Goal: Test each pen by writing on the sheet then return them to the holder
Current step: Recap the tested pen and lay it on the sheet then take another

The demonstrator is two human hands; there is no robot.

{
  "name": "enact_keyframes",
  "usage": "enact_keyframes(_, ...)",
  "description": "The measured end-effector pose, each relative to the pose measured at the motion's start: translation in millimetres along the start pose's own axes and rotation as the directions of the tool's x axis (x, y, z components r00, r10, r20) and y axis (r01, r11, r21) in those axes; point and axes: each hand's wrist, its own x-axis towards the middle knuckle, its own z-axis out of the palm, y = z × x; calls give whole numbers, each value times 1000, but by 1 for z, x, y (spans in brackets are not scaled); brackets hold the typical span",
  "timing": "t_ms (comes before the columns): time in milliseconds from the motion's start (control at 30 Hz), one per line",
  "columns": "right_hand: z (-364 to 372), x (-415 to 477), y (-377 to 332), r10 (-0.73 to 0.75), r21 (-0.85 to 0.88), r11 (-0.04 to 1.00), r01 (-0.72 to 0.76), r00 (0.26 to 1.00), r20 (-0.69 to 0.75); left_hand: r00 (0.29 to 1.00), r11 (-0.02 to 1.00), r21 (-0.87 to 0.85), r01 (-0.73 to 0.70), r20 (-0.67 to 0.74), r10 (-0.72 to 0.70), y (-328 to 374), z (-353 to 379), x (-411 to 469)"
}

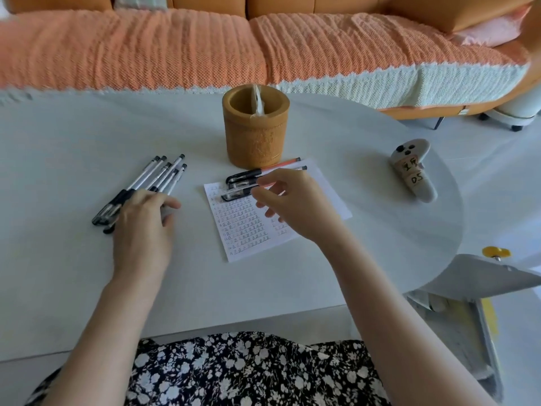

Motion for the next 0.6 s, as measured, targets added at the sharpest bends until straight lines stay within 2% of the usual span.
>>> enact_keyframes(133, 11, 0, 3, 4, 37, 999, -5, 1000, 30, 999, 999, -25, 24, -45, -25, -3, -1, 1)
enact_keyframes(400, 22, 0, 14, -4, 97, 995, -1, 998, 59, 998, 999, -6, 41, -47, -41, -7, -4, 4)
enact_keyframes(600, 27, 2, 16, -16, 166, 986, 6, 998, 63, 996, 985, -167, 34, -75, -47, 7, -15, -1)
